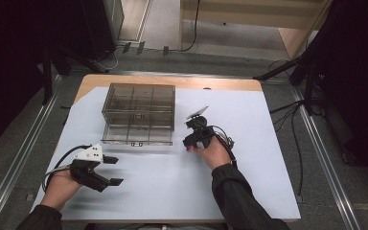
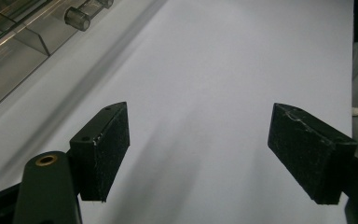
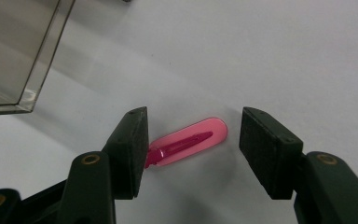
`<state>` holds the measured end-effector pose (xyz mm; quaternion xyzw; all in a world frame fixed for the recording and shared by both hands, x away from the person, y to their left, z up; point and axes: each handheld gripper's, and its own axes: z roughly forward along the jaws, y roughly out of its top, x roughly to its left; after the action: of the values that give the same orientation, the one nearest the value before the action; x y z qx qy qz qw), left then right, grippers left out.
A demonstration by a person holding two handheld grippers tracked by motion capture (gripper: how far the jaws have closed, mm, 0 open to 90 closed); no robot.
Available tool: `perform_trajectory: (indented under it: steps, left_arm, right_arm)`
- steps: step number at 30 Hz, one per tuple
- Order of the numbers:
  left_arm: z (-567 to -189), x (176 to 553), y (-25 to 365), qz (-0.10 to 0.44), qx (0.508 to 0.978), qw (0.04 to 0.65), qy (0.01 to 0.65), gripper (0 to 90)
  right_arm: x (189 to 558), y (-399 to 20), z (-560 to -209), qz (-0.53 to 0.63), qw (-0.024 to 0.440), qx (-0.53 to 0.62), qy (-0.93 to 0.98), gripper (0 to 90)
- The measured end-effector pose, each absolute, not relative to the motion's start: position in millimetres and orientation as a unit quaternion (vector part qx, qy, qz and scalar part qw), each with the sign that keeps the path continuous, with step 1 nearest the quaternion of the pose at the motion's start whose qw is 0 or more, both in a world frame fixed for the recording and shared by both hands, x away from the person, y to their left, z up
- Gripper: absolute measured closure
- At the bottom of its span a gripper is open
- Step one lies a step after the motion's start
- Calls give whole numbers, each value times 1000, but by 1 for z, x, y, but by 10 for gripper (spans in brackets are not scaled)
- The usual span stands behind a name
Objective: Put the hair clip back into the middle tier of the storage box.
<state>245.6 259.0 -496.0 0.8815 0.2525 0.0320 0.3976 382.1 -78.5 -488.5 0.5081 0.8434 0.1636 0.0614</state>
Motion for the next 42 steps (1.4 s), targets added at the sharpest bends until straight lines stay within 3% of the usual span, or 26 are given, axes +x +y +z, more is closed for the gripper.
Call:
perform_trajectory:
  steps: [16,28,42]
  left_arm:
    - [-496,245,260,31,881,398,254,219]
    - [-496,246,260,33,882,395,254,218]
    - [-495,246,261,33,879,399,257,219]
  right_arm:
    - [377,-76,-492,142,84,477,863,537]
    - [378,-80,-490,142,72,468,869,771]
    - [381,-84,-488,150,54,467,870,775]
